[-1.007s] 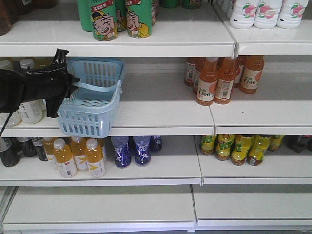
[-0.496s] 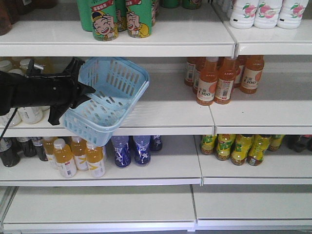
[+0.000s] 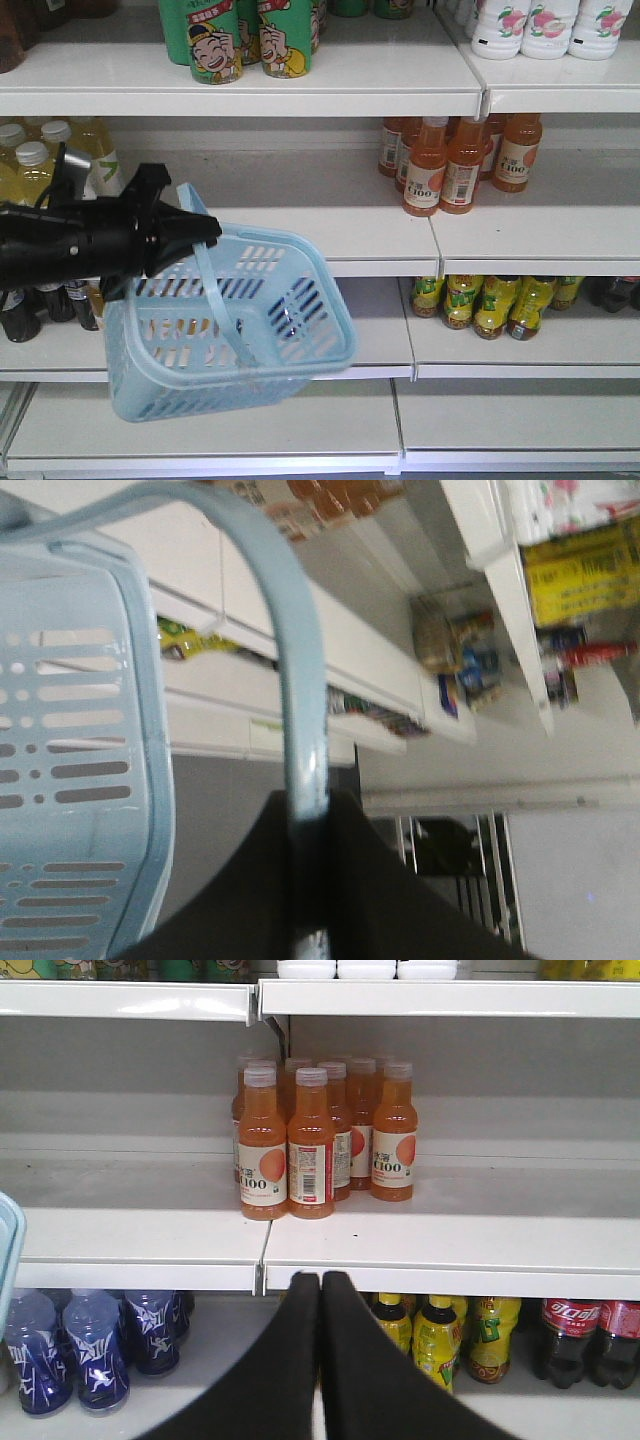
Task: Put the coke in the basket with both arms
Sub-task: 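Lift the basket off the shelf and lower it with the left gripper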
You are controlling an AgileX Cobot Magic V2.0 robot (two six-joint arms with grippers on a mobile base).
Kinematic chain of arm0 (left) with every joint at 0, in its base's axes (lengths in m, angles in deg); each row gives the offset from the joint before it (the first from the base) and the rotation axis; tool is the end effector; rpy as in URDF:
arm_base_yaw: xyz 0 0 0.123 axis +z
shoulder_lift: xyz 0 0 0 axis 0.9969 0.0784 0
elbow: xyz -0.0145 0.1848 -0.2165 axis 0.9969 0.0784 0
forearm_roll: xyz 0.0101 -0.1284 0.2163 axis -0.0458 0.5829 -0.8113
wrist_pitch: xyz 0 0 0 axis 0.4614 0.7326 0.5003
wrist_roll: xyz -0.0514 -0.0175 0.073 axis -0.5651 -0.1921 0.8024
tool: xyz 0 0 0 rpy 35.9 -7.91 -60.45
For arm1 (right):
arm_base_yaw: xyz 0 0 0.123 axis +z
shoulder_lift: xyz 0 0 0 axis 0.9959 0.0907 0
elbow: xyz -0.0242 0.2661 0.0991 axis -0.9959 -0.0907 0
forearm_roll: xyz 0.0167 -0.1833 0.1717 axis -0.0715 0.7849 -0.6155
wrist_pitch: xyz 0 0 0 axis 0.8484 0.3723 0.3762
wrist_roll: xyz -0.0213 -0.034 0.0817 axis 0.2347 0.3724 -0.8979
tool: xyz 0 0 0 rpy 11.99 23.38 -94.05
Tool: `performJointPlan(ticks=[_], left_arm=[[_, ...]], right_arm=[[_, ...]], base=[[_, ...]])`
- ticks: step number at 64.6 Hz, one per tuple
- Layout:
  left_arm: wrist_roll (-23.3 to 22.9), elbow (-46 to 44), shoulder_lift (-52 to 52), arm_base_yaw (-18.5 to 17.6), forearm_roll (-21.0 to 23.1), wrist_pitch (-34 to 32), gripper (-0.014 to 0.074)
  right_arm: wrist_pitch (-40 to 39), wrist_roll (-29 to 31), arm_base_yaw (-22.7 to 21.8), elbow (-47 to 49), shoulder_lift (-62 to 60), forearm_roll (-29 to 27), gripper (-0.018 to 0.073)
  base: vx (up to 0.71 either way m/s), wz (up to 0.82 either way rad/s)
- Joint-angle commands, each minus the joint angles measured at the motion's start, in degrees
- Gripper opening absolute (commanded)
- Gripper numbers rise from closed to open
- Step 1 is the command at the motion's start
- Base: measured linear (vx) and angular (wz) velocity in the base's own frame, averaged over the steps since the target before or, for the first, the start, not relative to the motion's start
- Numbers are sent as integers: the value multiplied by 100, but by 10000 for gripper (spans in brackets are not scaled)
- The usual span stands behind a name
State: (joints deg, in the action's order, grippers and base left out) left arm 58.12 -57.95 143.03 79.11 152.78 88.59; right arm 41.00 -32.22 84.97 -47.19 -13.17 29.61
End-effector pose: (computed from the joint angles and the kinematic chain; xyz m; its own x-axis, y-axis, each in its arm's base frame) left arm 0.2918 -0.0985 0.2692 -0.8435 -0.4940 -0.2107 0.0103 0.3774 -0.9260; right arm 0.0568 0.0000 0.1932 -0.0514 -0.0334 -0.9981 -0.0026 0.9994 -0.0333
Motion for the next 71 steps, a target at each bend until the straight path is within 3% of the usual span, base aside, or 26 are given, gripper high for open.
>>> performJointPlan(ticks=[1,16,22,35,48,71], left_arm=[[548,223,-467,-51,860,898,-8],[1566,889,-925,-52,860,2345,-8],[1415,1010,-1104,-52,860,2330,-8],[378,1305,-1168,-52,860,1883,-8],[671,1545,-1168,-52,855,1986,-8],[710,1590,-1168,-52,848,2077,-8]], right_arm=[[-445,17,-6,-45,-75,24,-10],[-445,17,-6,-45,-75,24,-10],[-445,17,-6,-45,-75,24,-10],[-445,17,-6,-45,-75,24,-10],[-445,17,-6,-45,-75,24,-10],[-445,17,-6,-45,-75,24,-10]], base=[[0,0],[0,0],[0,0],[0,0],[0,0],[0,0]])
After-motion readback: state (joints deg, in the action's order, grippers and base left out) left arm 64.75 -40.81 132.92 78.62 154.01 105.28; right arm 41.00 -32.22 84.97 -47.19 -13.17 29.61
